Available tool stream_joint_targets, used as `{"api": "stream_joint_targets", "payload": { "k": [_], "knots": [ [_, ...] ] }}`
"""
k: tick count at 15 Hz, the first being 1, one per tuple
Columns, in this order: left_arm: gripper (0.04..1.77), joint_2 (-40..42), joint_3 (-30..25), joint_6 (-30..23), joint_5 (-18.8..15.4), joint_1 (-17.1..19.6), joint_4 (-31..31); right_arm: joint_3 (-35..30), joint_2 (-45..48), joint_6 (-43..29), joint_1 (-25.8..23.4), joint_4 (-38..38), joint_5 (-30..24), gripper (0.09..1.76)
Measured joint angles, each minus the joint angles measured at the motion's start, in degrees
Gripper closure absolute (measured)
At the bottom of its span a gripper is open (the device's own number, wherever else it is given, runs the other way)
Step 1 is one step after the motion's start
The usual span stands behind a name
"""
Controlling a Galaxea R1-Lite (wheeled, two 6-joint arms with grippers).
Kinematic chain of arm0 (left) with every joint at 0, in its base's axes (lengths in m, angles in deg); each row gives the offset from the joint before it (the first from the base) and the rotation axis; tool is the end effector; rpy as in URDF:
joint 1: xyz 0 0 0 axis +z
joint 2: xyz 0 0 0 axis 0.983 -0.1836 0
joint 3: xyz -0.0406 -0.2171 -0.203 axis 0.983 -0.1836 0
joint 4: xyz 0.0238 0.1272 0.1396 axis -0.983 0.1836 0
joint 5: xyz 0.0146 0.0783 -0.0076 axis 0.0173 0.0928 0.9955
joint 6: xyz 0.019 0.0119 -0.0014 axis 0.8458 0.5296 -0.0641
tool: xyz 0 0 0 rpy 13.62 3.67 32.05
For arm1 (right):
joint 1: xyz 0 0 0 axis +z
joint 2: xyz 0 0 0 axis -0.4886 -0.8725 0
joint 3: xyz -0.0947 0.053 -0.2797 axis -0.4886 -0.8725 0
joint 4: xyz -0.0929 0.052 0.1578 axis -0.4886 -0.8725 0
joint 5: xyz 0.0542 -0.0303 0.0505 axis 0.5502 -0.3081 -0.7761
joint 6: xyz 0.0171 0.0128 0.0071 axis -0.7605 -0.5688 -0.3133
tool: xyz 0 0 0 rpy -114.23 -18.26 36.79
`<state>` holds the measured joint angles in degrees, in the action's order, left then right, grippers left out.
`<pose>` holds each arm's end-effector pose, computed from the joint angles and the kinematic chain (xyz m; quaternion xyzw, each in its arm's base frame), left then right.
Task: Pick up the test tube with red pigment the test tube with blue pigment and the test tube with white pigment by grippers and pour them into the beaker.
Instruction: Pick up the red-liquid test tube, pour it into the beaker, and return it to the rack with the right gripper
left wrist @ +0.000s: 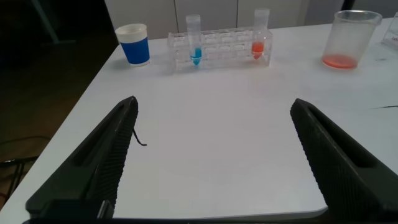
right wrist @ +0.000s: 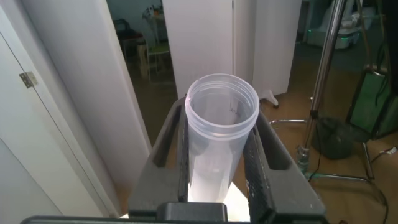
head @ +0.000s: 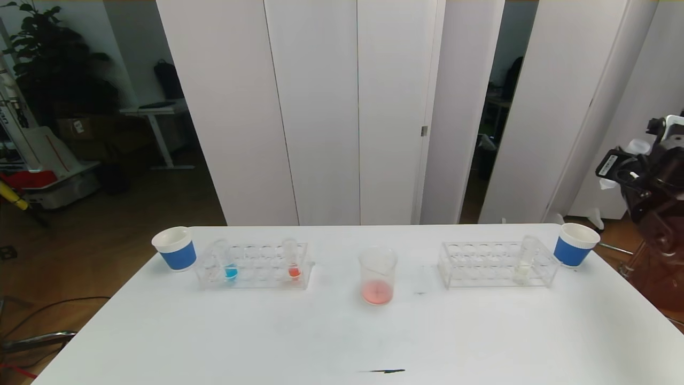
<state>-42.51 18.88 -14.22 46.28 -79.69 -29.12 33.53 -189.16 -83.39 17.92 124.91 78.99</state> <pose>-0.0230 -0.0002 0.0757 0.0295 -0.0010 -0.0107 0.9995 0.4045 -0.0885 0.1739 0.0413 -0.0826 -0.2561 0.9622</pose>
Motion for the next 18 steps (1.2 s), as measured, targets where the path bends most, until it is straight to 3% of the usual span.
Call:
{"api": "stream_joint_targets", "payload": {
  "k": [3, 9, 18],
  "knots": [
    [0.06, 0.0, 0.0, 0.0, 0.0, 0.0, 0.0, -0.99, -4.93, -0.55, -1.02, 3.78, -0.16, 1.27],
    [0.06, 0.0, 0.0, 0.0, 0.02, 0.0, 0.0, -1.16, -13.12, -1.46, -1.93, 4.44, -0.13, 1.27],
    [0.06, 0.0, 0.0, 0.02, 0.0, 0.0, 0.0, -0.66, -18.38, 0.3, -1.76, 4.77, 0.01, 1.27]
  ]
}}
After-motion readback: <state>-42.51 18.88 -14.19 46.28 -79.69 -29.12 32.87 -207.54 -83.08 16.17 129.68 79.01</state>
